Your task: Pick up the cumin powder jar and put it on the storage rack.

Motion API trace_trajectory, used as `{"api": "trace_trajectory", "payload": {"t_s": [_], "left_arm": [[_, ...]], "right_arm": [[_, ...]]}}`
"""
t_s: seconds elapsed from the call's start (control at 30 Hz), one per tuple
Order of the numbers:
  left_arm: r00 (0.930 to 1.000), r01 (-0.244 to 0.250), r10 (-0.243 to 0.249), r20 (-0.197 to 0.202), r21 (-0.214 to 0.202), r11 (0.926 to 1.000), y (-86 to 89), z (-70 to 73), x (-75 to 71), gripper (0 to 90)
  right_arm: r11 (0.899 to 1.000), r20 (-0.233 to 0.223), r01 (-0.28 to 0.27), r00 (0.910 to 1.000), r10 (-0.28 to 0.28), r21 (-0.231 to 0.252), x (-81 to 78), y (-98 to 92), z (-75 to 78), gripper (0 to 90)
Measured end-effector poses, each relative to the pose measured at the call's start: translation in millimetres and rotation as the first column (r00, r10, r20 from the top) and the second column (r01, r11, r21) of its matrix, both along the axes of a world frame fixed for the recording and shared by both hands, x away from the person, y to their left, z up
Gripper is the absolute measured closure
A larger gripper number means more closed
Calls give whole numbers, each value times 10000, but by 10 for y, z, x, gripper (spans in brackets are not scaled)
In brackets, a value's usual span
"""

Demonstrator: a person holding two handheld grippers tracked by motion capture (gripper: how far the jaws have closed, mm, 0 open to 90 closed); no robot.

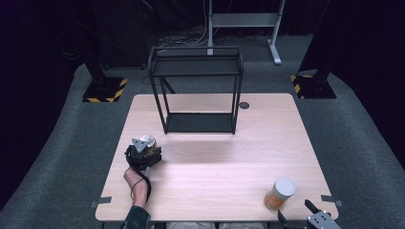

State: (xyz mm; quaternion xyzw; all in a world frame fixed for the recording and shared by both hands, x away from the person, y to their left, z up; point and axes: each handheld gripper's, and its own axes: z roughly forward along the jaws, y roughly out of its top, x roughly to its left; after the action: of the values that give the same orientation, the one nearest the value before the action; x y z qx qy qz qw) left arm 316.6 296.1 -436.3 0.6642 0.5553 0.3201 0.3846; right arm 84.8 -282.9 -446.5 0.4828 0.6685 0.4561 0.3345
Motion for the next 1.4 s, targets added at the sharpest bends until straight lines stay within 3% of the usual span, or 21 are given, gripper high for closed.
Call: {"api": "trace_trajectory", "payload": {"t_s": [0.27,0.57,0.83,1.4], "left_arm": [[9992,389,-388,-53,167,9991,25,119,-28,304],[9969,767,-768,183,49,9970,42,268,-78,304],[9922,1206,-1215,281,314,9922,3,421,-94,304],[9827,1799,-1799,440,41,9837,3,657,-44,304]], "right_arm": [[10000,16,-26,10000,26,41,5,0,-14,0],[10000,52,37,10000,-37,48,-11,-9,-4,0],[9999,25,13,10000,-13,100,-12,-14,1,0],[9999,46,-4,10000,4,123,-18,-23,3,0]]}}
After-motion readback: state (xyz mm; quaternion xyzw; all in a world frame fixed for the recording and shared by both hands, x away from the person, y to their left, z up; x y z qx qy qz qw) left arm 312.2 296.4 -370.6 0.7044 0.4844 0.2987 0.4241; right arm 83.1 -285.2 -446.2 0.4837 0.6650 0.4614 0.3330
